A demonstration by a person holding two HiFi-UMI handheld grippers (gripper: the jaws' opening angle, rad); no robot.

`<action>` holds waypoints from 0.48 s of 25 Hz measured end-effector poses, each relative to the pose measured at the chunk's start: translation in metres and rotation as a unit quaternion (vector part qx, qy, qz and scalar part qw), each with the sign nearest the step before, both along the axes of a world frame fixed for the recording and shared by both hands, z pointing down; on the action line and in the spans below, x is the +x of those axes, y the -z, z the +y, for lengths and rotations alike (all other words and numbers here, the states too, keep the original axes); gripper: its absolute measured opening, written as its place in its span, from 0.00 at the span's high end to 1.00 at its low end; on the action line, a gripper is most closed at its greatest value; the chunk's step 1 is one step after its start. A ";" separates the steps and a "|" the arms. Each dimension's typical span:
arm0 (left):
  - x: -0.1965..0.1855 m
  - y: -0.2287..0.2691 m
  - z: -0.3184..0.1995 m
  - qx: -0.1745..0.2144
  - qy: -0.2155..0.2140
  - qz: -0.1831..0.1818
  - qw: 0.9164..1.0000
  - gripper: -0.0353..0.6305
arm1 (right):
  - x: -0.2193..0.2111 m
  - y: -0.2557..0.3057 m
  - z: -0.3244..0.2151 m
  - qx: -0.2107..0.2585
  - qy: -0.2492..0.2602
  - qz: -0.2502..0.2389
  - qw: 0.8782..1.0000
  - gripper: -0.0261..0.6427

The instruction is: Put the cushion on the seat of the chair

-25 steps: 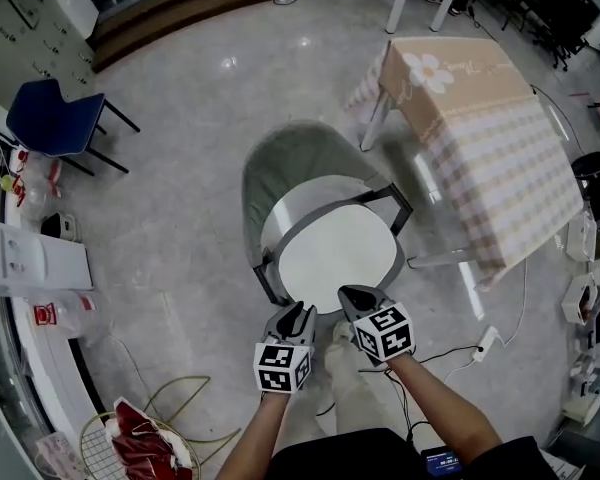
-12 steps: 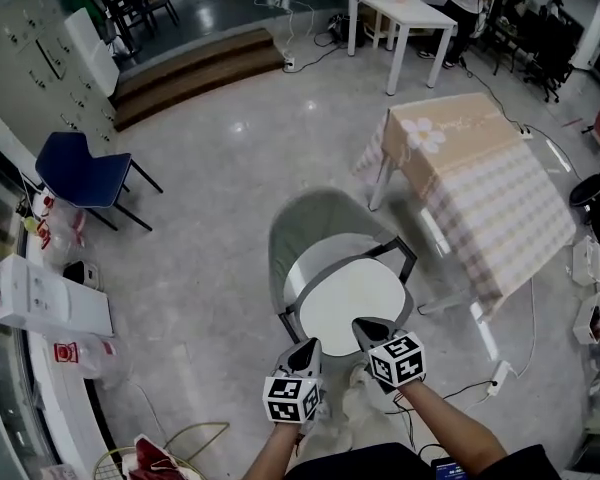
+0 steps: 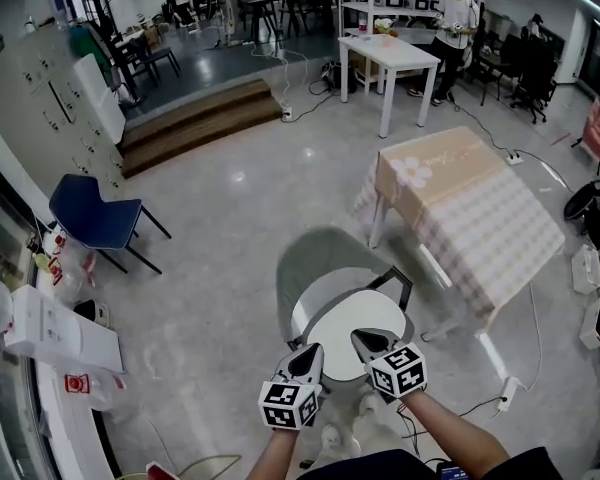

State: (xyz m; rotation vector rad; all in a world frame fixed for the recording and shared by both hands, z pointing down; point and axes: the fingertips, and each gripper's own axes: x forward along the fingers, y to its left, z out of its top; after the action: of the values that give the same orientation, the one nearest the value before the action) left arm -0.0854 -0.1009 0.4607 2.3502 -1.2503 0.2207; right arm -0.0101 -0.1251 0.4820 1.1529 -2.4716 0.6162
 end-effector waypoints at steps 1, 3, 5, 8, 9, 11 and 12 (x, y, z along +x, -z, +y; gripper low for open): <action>0.000 0.008 0.001 0.007 -0.004 0.000 1.000 0.94 | 0.000 0.007 0.001 0.007 -0.002 -0.002 1.000 0.93; 0.002 0.026 0.005 0.025 -0.013 0.002 1.000 0.94 | 0.000 0.023 0.003 0.022 -0.005 -0.008 1.000 0.93; 0.002 0.044 0.008 0.044 -0.020 0.006 0.999 0.94 | -0.002 0.038 0.006 0.039 -0.007 -0.012 0.999 0.93; 0.001 0.062 0.013 0.062 -0.027 0.014 0.998 0.94 | -0.005 0.055 0.011 0.059 -0.012 -0.016 0.998 0.93; 0.000 0.066 0.016 0.063 -0.032 0.022 0.997 0.94 | -0.005 0.059 0.013 0.063 -0.015 -0.017 0.998 0.93; 0.000 0.073 0.021 0.064 -0.042 0.041 0.996 0.94 | -0.005 0.066 0.017 0.072 -0.021 -0.019 0.997 0.93; 0.000 0.075 0.023 0.065 -0.046 0.048 0.996 0.94 | -0.005 0.069 0.018 0.076 -0.024 -0.019 0.997 0.93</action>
State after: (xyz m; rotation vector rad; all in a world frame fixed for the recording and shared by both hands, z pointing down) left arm -0.0855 -0.0782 0.3853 2.5003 -1.1437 0.0568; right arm -0.0151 -0.1074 0.4128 1.2700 -2.5681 0.4745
